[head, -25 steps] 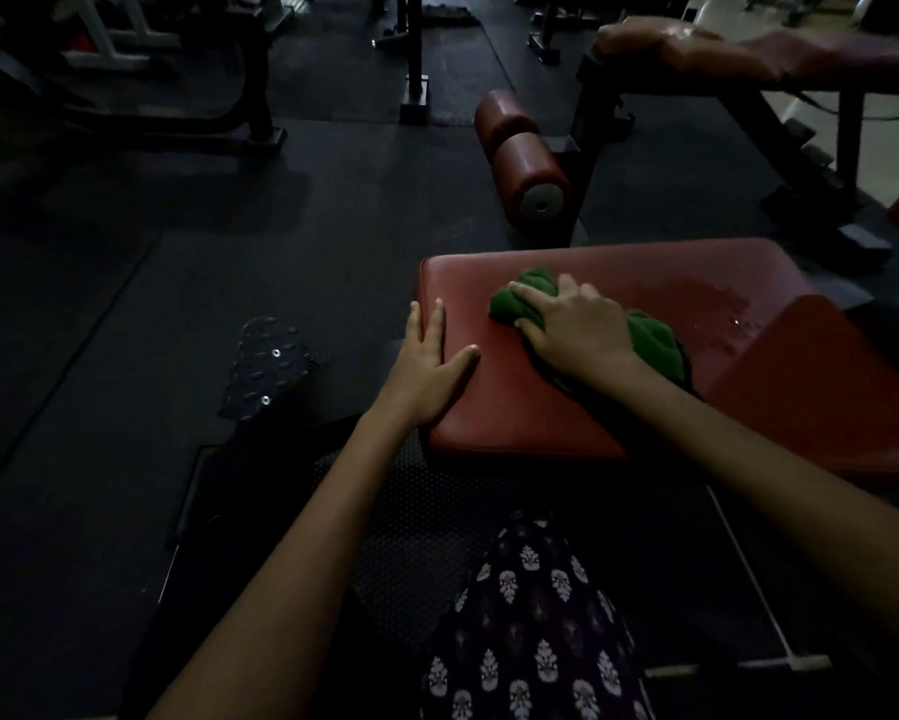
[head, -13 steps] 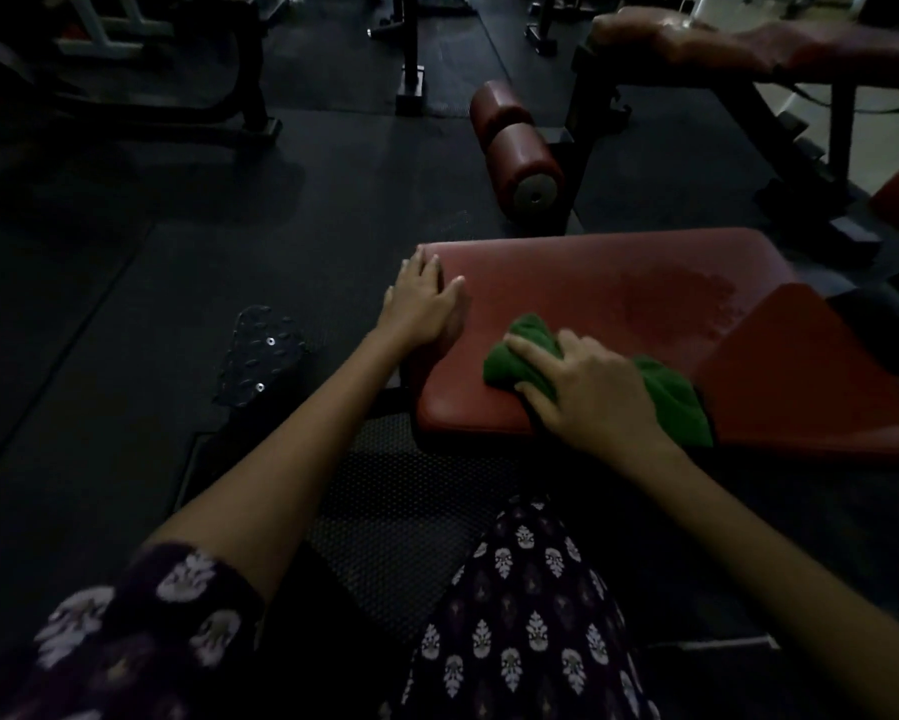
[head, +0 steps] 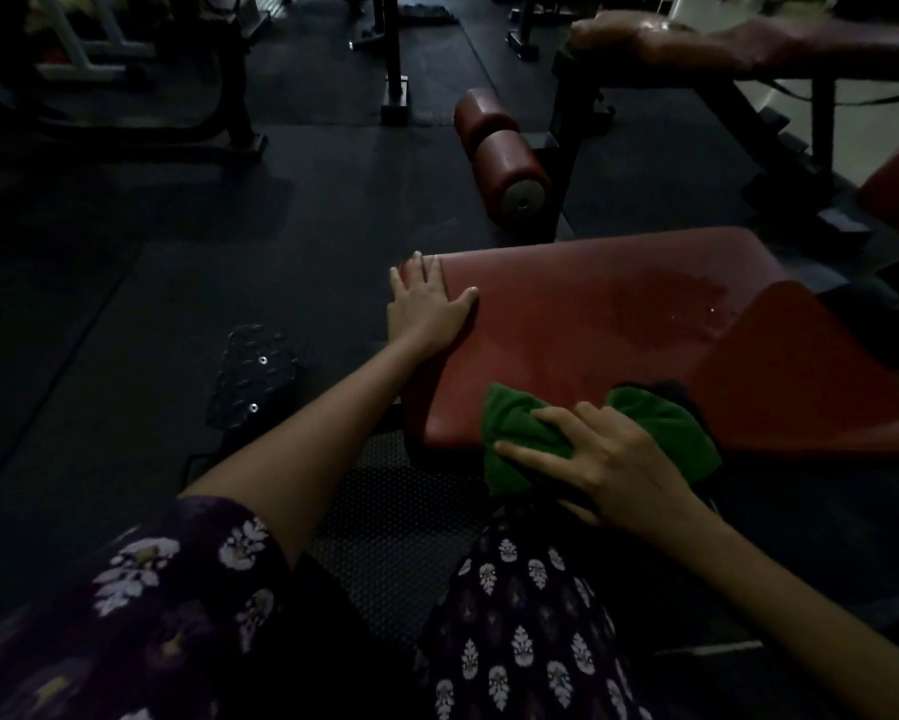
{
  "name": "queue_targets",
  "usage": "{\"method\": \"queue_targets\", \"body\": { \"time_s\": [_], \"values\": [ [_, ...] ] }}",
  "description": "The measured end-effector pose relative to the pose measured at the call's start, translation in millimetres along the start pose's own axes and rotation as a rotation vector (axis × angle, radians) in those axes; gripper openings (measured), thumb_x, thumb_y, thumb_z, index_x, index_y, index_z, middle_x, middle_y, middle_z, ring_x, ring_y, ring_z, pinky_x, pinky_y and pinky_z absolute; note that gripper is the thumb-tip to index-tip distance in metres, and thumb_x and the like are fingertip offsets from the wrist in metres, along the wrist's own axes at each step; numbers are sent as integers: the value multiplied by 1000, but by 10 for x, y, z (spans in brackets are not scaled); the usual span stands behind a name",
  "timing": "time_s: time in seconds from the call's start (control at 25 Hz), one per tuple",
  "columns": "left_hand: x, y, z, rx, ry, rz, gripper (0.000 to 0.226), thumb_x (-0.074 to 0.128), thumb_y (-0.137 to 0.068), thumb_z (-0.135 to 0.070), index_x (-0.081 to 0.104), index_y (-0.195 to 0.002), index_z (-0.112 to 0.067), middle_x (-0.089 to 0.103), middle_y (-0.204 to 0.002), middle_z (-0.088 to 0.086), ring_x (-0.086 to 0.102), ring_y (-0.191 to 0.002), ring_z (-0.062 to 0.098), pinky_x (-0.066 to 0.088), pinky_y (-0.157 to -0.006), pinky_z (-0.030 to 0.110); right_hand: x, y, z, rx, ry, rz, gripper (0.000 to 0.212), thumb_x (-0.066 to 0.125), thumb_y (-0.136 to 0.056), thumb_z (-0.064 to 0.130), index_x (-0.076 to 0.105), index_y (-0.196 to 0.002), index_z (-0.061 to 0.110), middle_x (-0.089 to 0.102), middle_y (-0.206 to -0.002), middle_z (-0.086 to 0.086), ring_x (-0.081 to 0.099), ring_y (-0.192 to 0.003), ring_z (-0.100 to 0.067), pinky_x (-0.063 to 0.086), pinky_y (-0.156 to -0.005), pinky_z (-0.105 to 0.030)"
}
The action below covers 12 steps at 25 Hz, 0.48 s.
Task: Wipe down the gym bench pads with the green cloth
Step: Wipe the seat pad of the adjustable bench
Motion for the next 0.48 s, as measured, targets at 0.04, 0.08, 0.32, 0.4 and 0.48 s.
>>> {"method": "queue_targets", "body": {
  "time_s": [0.04,0.08,0.32,0.4,0.48],
  "values": [
    [-14,4,7,-4,9,-16,76,38,-93,-57,12,-151,-16,1,-159,2,-5,-145,31,20,-113,51,11,-3,-30,18,7,3,56,49,-77,44,48,-131,30,60,-109,-13,46,-80,-23,40,-60,-31],
    [-27,-1,13,-6,13,-25,75,38,-93,-57,13,-151,-17,2,-159,2,-4,-145,31,20,-113,51,22,-103,-34,44,-8,13,54,48,-77,44,53,-128,30,61,-106,-13,49,-77,-23,40,-58,-30],
    [-23,-1,5,-16,-1,-10,74,36,-93,-57,12,-151,-18,1,-159,0,-5,-145,30,19,-113,52,29,-505,-40,156,-132,61,48,39,-80,46,66,-116,30,63,-95,-8,57,-70,-21,43,-53,-27],
    [-15,-9,13,-16,12,-9,74,36,-93,-57,13,-151,-18,1,-159,0,-4,-145,30,20,-113,53,13,-209,-220,167,-129,61,48,40,-80,45,65,-117,29,63,-96,-9,57,-70,-23,45,-54,-29],
    [-21,-13,16,-13,20,-23,74,36,-93,-58,14,-151,-18,3,-159,1,-3,-145,30,21,-113,54,14,-90,-540,345,-123,78,46,41,-83,47,64,-119,28,60,-97,-11,59,-72,-28,48,-57,-33]
  ]
}}
Point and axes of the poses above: each hand's wrist, its own y-axis away from the middle knuckle, its own x-axis out of the palm, z = x × y, the point moved 6 cm from there along -y, towards the middle knuckle
